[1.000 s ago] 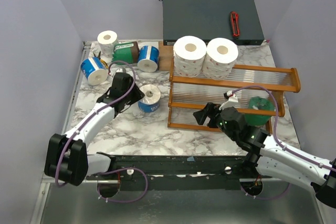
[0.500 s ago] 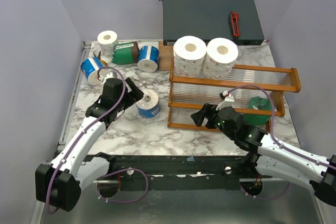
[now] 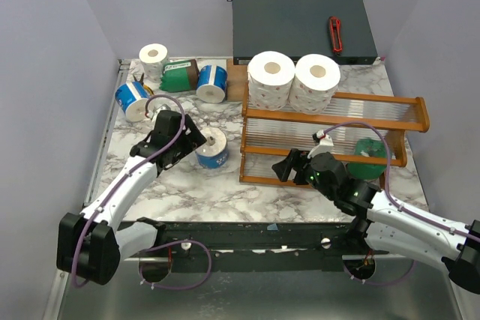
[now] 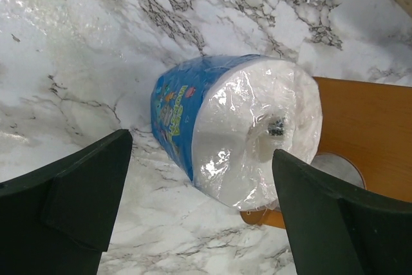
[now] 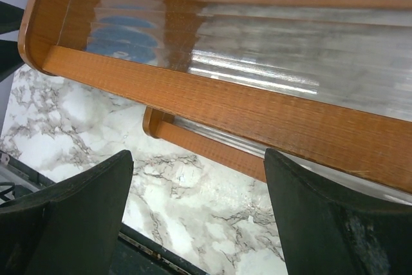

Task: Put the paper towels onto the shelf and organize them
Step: Move the paper towel to the center of the board, then pick up the paper towel from the center of the board.

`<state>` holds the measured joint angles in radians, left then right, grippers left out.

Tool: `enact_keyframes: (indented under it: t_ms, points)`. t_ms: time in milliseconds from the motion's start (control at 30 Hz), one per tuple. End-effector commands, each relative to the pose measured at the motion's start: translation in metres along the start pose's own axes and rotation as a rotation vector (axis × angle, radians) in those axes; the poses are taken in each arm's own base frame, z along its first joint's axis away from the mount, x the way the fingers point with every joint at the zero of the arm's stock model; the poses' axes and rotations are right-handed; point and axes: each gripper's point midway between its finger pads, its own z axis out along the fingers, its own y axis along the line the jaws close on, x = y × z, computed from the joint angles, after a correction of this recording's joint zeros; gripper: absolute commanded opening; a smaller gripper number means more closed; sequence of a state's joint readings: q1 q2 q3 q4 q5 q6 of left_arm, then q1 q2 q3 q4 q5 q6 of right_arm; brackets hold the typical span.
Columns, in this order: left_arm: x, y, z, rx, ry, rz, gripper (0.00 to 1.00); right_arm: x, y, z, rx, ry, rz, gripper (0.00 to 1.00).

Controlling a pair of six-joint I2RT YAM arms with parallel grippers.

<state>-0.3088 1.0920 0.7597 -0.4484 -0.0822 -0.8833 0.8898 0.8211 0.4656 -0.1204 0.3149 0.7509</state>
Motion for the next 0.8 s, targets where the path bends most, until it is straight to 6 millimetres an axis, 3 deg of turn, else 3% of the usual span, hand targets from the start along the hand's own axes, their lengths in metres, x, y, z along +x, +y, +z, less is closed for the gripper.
enact_keyframes:
  t_ms: [0,267,767]
  points:
    - [-0.003,-0.017,0.002,0.045,0.042,0.018,0.95,0.006,-0.001,-0.002,-0.012,0.020,0.007,0.86]
    - [0.016,-0.013,0.016,0.032,0.126,0.038,0.87,0.006,-0.001,-0.002,-0.007,0.025,0.005,0.86]
    - [0.030,-0.002,0.029,-0.057,0.160,0.102,0.66,0.005,0.001,-0.003,-0.008,0.033,0.004,0.86]
